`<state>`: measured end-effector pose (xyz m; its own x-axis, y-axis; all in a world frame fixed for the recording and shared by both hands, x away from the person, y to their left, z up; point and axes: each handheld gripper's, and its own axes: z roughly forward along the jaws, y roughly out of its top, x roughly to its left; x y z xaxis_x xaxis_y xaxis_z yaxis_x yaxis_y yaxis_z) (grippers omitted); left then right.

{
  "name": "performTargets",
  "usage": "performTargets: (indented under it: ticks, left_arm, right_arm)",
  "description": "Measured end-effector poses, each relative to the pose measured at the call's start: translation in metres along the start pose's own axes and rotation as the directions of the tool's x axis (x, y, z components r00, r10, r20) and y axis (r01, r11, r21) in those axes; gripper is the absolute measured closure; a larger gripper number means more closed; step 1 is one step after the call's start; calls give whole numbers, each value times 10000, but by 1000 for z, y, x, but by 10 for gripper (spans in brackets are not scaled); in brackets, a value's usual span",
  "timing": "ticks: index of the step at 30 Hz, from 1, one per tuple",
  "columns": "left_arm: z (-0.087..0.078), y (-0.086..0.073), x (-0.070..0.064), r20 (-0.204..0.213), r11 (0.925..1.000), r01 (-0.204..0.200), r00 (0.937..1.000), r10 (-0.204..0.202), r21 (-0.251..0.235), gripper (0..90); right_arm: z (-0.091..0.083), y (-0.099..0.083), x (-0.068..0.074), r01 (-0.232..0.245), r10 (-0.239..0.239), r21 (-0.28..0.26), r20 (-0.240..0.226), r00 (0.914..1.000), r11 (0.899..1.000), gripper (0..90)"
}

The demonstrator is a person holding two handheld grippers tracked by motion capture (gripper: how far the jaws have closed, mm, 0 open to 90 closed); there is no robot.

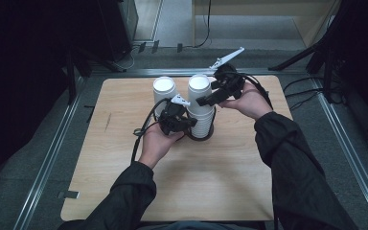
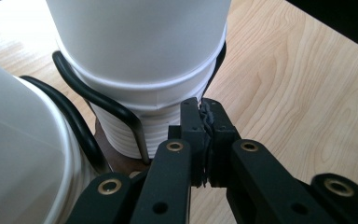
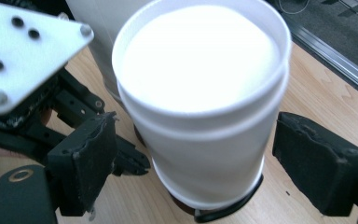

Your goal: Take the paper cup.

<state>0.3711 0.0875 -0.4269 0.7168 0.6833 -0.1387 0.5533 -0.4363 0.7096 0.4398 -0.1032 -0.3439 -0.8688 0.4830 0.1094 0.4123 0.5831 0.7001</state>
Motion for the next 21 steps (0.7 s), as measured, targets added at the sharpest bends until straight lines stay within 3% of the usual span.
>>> performTargets:
  ticks: [2,4,12,16,19,21]
  left_arm:
    - [0,0,0,85,9999,66,9999,-66,-81,890]
    - [1,0,-1,-117,10000,-46,9999,47,45,885]
    - [4,-1,-1,-25,9998,97,9999,-97,-175,885]
    - [6,0,-1,48,9999,66,10000,-65,-111,885]
    - [7,0,1,150,9996,258,9996,-257,-61,886]
    - [8,-1,1,127,9999,161,9998,-161,27,885]
  right_arm:
    - [3,5,0,60,-59,89,-15,10000,9999,139]
    - [7,12,1,364,-366,166,120,9993,9992,161]
    - [18,28,1,334,-350,609,248,9991,9976,135]
    - [23,34,6,406,-480,1051,689,9965,9936,212]
    - [23,35,8,472,-562,1050,842,9949,9933,224]
    - [23,35,8,434,-527,1081,846,9950,9932,226]
